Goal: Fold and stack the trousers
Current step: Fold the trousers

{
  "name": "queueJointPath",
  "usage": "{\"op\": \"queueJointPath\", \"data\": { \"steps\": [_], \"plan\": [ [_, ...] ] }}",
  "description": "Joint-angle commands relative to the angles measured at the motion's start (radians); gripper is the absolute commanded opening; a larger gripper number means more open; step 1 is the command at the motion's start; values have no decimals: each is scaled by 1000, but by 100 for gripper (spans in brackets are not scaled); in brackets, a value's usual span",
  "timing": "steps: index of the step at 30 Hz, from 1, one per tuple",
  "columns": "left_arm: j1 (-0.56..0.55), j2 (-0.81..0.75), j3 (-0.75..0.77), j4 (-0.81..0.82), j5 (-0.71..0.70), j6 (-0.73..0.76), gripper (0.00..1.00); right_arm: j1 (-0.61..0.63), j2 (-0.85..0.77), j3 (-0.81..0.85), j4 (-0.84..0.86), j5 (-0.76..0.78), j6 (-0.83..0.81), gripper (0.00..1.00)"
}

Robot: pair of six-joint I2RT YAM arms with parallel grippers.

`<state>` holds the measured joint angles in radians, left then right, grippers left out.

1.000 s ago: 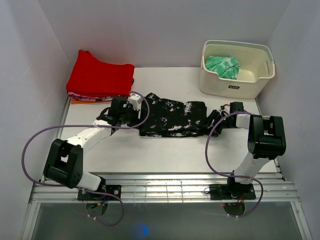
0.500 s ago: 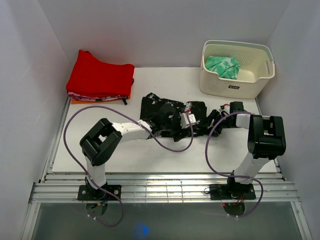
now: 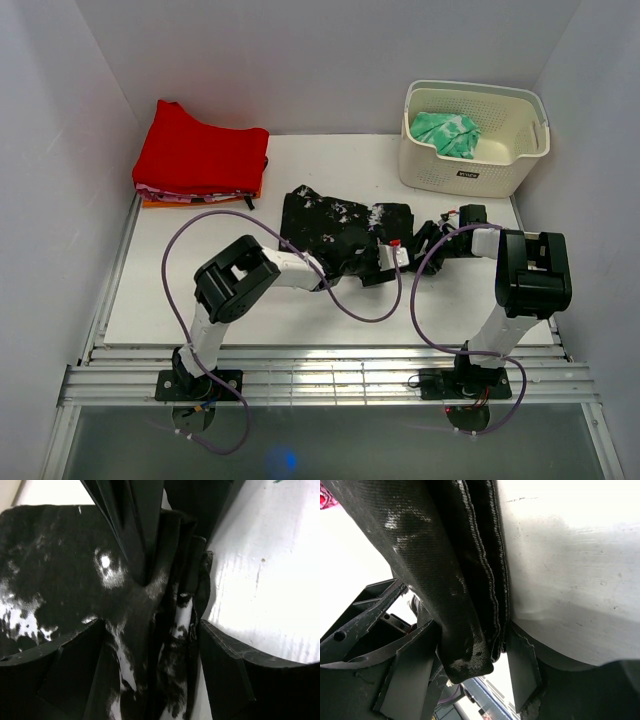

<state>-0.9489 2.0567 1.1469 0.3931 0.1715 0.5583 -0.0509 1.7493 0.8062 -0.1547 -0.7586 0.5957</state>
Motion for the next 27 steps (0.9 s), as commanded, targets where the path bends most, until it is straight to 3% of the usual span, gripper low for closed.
{"op": "queueJointPath", "data": {
  "steps": [1, 5, 9, 10, 11, 13, 14, 18, 27],
  "plan": [
    [-8, 39, 36, 20, -69, 49, 84, 6, -24, -21, -29, -2, 9, 62],
    [-8, 40, 22, 18, -43, 58, 80, 6, -27, -36, -19, 2, 15, 62],
    [-8, 39, 20, 1, -6, 57, 56, 6, -27, -29, -20, -10, 23, 70],
    [-8, 40, 22, 0, -9, 54, 43, 6, -25, -22, -20, -10, 23, 75],
    [-8, 46, 33, -3, -15, 51, 36, 6, -27, -21, -32, -4, 18, 89],
    [-8, 45, 39, -10, -17, 32, 24, 6, -31, -22, -39, 5, 13, 98],
    [-8, 40, 40, -11, -14, 26, 21, 6, -39, -35, -37, 10, 12, 90],
    [-5, 17, 63, -31, -1, -35, 1, 6, -50, -67, -28, 19, 16, 90],
    [-2, -41, 71, -40, 65, -127, 0, 9, 24, -32, 23, 18, 50, 90]
  ]
}}
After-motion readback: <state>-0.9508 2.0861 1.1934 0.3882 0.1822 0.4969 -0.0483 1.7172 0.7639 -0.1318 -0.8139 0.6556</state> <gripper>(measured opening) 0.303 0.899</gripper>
